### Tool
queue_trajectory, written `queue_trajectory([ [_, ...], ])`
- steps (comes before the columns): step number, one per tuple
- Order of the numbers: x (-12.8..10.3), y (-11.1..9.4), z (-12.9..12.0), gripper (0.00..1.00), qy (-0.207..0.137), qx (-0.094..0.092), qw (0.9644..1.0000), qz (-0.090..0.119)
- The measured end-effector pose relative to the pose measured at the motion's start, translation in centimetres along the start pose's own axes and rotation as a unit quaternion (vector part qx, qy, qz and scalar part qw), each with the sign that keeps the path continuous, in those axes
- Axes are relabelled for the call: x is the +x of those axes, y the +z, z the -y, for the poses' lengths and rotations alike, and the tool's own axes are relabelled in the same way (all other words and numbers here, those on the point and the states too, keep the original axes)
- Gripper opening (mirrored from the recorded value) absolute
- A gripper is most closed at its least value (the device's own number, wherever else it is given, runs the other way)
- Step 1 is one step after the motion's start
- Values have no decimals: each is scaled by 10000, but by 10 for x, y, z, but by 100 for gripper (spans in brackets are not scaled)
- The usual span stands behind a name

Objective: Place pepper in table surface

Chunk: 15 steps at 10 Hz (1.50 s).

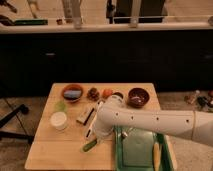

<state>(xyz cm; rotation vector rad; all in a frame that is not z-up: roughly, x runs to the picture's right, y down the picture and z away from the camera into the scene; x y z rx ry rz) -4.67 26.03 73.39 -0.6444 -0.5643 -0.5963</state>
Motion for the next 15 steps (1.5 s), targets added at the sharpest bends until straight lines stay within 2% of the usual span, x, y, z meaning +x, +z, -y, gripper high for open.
queue_trajectory([
  [10,2,25,0,5,59,-211,9990,392],
  [13,2,25,1,27,-74,-221,9973,702],
  [15,0,25,1,48,-190,-238,9961,826],
])
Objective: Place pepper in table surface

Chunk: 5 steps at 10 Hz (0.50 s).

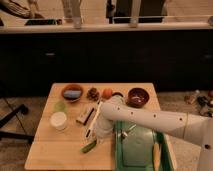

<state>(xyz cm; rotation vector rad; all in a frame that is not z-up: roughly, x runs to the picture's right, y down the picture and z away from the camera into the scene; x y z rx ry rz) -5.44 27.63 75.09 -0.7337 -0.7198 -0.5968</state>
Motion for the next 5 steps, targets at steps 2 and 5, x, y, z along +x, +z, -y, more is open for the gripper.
queue_trajectory([
  [2,-1,-1,0,71,-59,2,10000,59],
  [5,-2,-2,0,80,-106,31,9999,97],
])
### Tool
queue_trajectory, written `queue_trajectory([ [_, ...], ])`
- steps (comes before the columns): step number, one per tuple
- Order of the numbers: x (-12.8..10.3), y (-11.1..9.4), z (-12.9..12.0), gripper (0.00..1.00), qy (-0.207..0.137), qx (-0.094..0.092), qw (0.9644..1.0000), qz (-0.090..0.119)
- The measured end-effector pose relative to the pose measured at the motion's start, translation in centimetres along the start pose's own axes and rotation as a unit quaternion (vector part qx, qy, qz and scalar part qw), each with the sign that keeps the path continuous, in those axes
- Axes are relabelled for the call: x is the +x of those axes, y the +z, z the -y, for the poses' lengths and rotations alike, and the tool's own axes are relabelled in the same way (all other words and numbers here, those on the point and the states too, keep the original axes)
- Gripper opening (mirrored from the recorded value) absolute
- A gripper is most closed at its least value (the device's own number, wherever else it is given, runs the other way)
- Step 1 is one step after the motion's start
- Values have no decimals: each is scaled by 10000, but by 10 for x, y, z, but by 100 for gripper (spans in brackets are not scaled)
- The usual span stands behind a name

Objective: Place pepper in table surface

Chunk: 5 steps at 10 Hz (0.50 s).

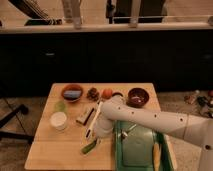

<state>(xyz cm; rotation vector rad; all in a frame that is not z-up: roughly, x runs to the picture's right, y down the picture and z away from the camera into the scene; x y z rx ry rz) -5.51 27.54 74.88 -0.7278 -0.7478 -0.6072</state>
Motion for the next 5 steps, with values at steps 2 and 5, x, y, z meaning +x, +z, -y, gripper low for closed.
queue_trajectory([
  [2,-1,-1,0,80,-29,22,10000,17],
  [5,-2,-1,-1,80,-37,59,10000,16],
])
